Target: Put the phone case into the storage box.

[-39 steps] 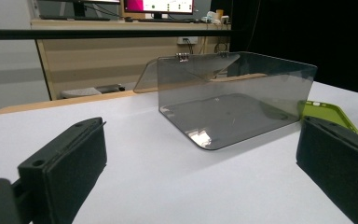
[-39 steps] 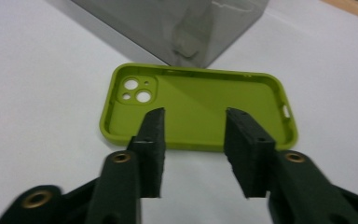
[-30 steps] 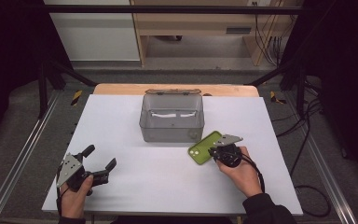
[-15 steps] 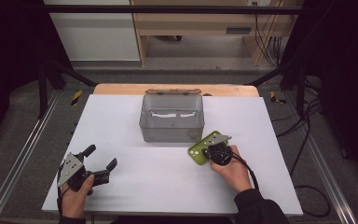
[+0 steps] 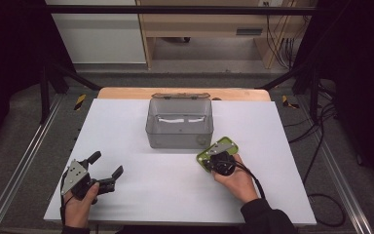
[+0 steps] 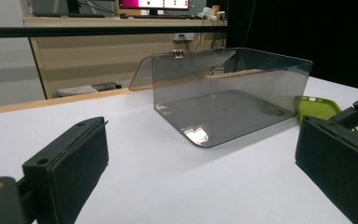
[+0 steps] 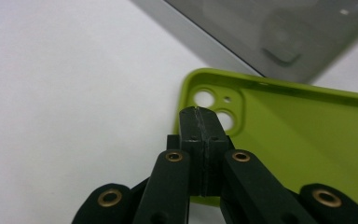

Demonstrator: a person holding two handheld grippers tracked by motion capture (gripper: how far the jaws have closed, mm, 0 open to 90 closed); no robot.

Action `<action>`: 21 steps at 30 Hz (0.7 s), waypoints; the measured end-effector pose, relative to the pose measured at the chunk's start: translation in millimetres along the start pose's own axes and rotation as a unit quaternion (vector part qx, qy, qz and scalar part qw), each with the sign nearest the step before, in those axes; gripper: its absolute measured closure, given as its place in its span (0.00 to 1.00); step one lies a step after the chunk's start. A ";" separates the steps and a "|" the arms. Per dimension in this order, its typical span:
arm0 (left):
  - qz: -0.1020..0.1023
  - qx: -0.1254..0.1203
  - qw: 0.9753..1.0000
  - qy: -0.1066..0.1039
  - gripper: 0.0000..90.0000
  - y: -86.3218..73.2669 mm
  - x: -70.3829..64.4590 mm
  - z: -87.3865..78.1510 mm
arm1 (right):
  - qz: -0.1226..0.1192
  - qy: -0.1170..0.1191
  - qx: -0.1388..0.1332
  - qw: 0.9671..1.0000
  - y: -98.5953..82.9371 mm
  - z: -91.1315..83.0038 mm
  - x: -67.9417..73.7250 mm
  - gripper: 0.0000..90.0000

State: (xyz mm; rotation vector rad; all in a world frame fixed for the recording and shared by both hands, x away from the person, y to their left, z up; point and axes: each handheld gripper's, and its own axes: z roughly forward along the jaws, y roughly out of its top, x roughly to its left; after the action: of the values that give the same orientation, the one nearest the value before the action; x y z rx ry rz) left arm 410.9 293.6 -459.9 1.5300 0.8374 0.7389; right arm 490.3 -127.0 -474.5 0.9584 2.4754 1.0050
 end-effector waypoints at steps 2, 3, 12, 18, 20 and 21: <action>0.002 0.002 1.000 -0.002 0.03 0.0 -0.4 0.0 | -0.004 -0.007 0.004 1.000 1.4 0.3 2.0 1.00; 0.002 0.002 1.000 -0.002 0.03 0.0 -0.5 0.0 | -0.003 -0.007 0.005 1.000 1.5 0.4 1.8 1.00; 0.000 0.000 1.000 -0.003 0.03 0.6 -0.2 -0.1 | 0.000 0.037 0.007 0.999 9.5 6.6 30.5 1.00; -0.001 0.000 1.000 -0.003 0.03 1.0 0.8 -1.0 | -0.019 0.062 0.010 0.998 23.3 18.3 66.5 1.00; -0.003 -0.001 1.000 -0.002 0.03 1.4 1.1 -1.4 | -0.030 0.072 0.015 0.997 29.2 22.4 78.7 1.00; -0.004 -0.002 1.000 -0.002 0.03 1.5 1.6 -1.7 | -0.033 0.072 0.014 0.997 31.8 25.2 85.1 1.00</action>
State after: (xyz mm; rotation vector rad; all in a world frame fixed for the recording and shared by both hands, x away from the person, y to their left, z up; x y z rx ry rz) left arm 410.4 295.8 -458.2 1.5227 0.8383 0.7315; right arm 455.5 -39.5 -472.2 0.8341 2.6263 1.0560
